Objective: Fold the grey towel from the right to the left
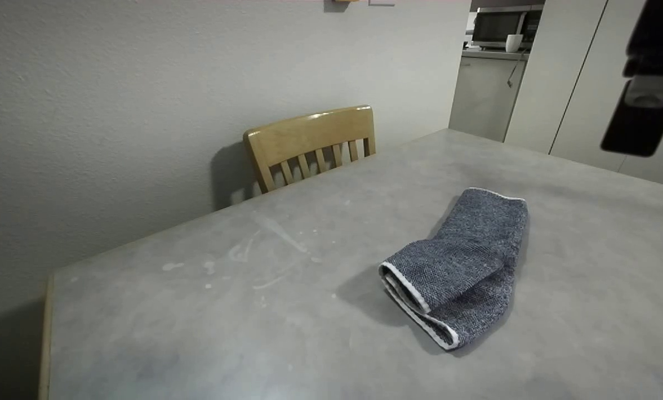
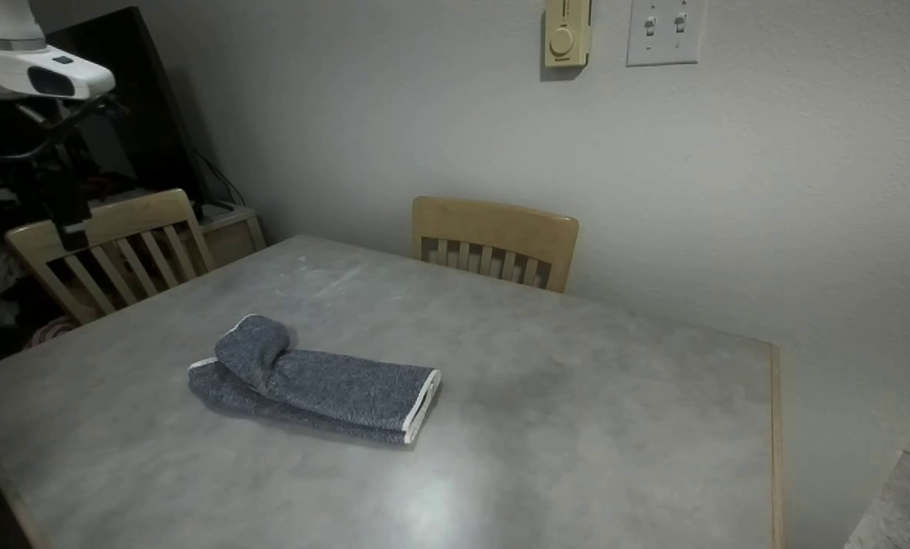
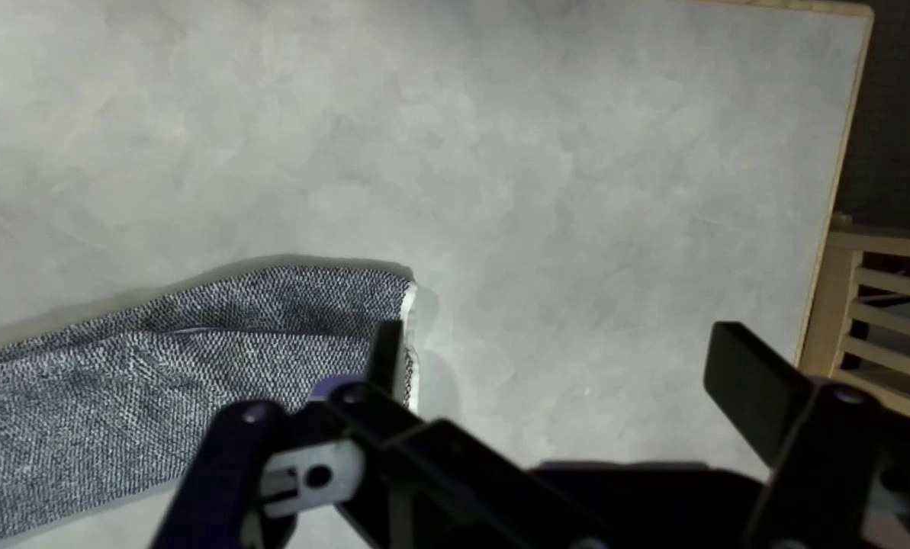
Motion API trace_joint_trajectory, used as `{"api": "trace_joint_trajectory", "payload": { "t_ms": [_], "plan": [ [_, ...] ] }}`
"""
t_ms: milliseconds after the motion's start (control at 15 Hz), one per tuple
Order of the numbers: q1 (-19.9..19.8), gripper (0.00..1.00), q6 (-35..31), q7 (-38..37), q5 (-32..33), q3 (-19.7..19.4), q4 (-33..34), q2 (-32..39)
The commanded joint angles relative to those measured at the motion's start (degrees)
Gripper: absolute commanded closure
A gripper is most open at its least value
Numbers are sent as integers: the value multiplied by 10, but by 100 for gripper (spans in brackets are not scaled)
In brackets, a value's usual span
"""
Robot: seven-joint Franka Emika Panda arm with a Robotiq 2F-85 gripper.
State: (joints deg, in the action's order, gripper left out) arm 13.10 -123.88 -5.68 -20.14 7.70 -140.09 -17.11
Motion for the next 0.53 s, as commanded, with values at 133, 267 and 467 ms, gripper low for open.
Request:
{"api": "trace_joint_trajectory", "payload": {
  "t_ms": [133, 267, 467],
  "plan": [
    [-33, 0, -27, -17, 61, 3, -8, -13],
    [-44, 0, -33, -18, 79, -4, -9, -11],
    [-65, 0, -51, -9, 101, -18, -13, -1]
  ]
}}
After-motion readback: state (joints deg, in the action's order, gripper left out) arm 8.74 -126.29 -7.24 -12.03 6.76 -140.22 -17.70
